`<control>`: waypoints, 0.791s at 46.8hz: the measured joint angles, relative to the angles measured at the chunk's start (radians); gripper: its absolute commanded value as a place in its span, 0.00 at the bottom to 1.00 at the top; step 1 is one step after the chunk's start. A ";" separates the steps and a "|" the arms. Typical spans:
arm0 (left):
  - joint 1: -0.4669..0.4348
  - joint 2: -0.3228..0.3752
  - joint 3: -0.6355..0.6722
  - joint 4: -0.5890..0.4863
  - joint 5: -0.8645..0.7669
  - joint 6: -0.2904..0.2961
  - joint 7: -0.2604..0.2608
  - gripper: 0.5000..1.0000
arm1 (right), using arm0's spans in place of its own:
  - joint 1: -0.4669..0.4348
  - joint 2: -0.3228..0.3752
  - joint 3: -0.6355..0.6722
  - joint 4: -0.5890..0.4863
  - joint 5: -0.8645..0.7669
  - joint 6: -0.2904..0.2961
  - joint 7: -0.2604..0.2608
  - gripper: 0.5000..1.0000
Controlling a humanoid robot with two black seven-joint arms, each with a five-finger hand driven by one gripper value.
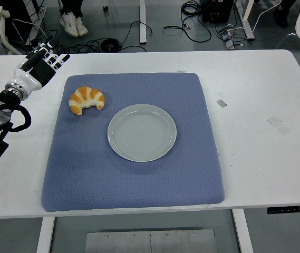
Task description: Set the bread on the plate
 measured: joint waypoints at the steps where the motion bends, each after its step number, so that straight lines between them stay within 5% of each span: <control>1: 0.000 0.000 0.000 0.000 0.000 -0.001 0.000 0.96 | 0.000 0.000 0.000 0.000 0.000 0.000 0.000 1.00; 37: -0.012 0.003 0.001 -0.001 0.000 0.009 -0.004 0.96 | 0.000 0.000 0.000 0.000 0.000 0.000 0.000 1.00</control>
